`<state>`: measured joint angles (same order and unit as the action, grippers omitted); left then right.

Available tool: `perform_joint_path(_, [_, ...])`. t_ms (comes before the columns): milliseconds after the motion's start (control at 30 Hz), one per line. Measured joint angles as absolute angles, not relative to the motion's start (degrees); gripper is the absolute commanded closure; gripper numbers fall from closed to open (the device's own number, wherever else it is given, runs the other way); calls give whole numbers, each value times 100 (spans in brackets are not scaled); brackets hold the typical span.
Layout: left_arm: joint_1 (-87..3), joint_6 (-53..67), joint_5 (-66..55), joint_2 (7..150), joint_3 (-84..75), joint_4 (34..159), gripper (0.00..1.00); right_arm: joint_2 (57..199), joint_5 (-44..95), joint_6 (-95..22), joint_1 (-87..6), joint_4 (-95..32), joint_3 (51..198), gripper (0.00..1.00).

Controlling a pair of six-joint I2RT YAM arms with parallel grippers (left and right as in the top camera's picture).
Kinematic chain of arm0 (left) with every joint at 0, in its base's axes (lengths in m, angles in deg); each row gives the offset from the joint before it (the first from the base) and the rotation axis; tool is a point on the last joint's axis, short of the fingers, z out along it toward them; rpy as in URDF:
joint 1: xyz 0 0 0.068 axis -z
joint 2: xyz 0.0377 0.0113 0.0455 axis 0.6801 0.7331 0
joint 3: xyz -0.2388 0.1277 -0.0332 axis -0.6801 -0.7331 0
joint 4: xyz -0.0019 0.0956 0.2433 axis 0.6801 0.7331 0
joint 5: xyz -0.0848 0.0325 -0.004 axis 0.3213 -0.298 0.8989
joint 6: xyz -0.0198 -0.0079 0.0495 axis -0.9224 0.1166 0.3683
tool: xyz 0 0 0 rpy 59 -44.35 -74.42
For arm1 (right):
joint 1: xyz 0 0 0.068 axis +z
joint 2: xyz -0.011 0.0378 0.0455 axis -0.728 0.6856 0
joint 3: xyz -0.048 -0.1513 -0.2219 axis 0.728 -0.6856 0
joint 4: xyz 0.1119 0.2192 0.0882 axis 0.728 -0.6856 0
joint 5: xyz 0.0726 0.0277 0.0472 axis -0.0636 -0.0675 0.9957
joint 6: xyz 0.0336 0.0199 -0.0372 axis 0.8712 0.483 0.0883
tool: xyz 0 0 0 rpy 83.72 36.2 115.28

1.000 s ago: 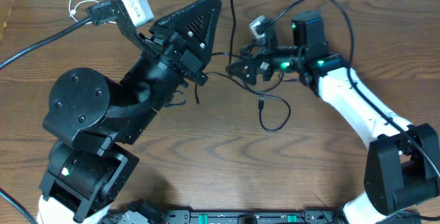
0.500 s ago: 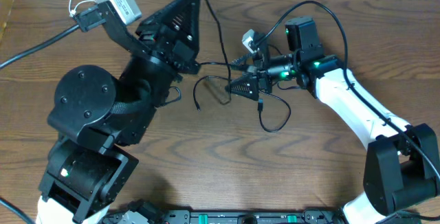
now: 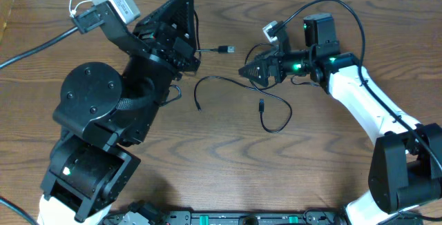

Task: Untangle cables

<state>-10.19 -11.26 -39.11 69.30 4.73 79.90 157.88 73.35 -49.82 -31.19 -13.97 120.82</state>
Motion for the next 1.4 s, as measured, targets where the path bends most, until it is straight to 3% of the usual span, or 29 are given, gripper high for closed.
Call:
perform_joint_path(300, [-1019, -1642, -3719, 7083, 473, 7996, 93, 15788, 7767, -5267, -2562, -615, 12082, 1])
perform_joint_path(533, [-1019, -2099, -3634, 7085, 473, 7986, 93, 15788, 7282, -5164, -2253, -385, 12080, 1])
perform_joint_path(600, [-1019, -2177, -3551, 7085, 473, 7955, 93, 15788, 7051, -5103, -2234, -363, 12080, 12])
perform_joint_path(700, [-1019, -2267, -3437, 7085, 473, 7903, 93, 15788, 6841, -5024, -2201, -348, 12080, 69])
perform_joint_path(733, [-1019, -2291, -3422, 7085, 473, 7900, 93, 15788, 6797, -5009, -2192, -352, 12080, 78])
perform_joint_path(833, [-1019, -2311, -3419, 7085, 473, 7900, 93, 15788, 6705, -4947, -2164, -368, 12080, 85])
perform_joint_path(933, [-1019, -2302, -3422, 7085, 473, 7903, 92, 15788, 6666, -4871, -2162, -390, 12080, 99])
perform_joint_path(1200, [-1019, -2225, -4180, 7085, 473, 8525, 91, 15788, 6635, -4364, -2175, -401, 12080, 99])
perform_joint_path(1267, [-1019, -2090, -4530, 7085, 473, 8775, 85, 15788, 6644, -4180, -2186, -398, 12080, 99])
perform_joint_path(1400, [-1019, -1775, -5135, 7085, 473, 9290, 84, 15788, 6788, -3968, -2312, -403, 12080, 99])
